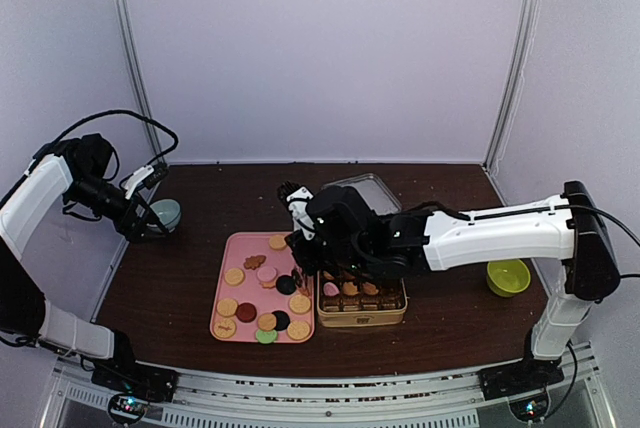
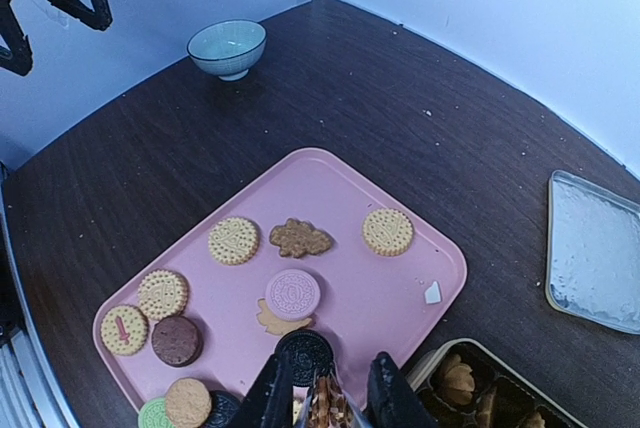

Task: Pack the cookies
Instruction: Pick up the fake cookies from the plate, then place the fake cookies in the empty pocket of the box.

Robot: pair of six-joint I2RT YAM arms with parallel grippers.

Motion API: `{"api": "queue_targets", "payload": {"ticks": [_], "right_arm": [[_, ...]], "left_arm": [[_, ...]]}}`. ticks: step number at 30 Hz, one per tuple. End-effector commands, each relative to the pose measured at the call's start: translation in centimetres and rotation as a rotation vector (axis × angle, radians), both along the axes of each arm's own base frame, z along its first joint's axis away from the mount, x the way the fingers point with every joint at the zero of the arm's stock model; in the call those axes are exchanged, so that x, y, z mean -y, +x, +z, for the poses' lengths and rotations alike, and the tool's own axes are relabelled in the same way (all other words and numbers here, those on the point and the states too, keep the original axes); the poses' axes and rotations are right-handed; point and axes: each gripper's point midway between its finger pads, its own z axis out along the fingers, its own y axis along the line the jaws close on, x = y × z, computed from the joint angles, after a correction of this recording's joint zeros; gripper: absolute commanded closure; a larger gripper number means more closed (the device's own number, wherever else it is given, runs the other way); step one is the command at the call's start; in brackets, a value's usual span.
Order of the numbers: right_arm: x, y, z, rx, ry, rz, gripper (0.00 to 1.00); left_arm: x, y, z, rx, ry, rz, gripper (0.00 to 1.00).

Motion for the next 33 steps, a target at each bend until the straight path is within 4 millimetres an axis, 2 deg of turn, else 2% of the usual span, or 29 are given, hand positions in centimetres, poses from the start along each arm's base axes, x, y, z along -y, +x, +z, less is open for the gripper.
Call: {"api": "queue_targets", "payload": {"ticks": [1,5,8,9,13,16,18,21,26,30,33], "right_arm": [[0.1,-0.6,2.5,-0.021,0.098,0.011,1.00],[0.4,-0.5,2.1,-0.021,0.085,0.000,1.00],[0.8,-0.4,2.6,-0.009,0.089,-0.007,1.00],[1.0,-0.3,3.1,-0.001,0.091,-0.011,1.00],[2.9,0.0,7.1,0.053,0.131,-0.036,1.00],[5.6,0.1,9.6,0.083,0.165,-0.064,1.00],[7.7,0.0,10.4,0.096,0.170,-0.080,1.00],[11.4,-0.2,10.4,0.113,0.130,-0.120,1.00],[16.9,-1.1,8.7,0.109,0.056,-0.182,1.00],[19.3,-2.1,6.9,0.087,0.031,-0.192,1.00],[19.6,-2.5,5.8,0.065,0.014,-0.182,1.00]], "left_arm": [[0.0,0.1,0.8,0.024,-0.004,-0.007,0.02],[0.0,0.1,0.7,0.021,-0.004,-0.009,0.02],[0.0,0.0,0.6,0.019,-0.004,-0.009,0.02],[0.0,0.0,0.6,0.020,-0.004,-0.011,0.02],[-0.1,0.0,0.6,0.023,0.003,-0.011,0.02],[0.0,0.0,0.6,0.023,0.001,-0.011,0.02],[0.0,0.0,0.6,0.020,-0.002,-0.011,0.02],[0.1,0.1,0.5,0.018,-0.006,-0.013,0.02],[0.1,0.2,0.4,0.014,-0.011,-0.012,0.02],[0.1,0.3,0.3,0.006,-0.019,-0.009,0.02],[0.2,0.4,0.4,0.006,-0.026,-0.009,0.02]]}}
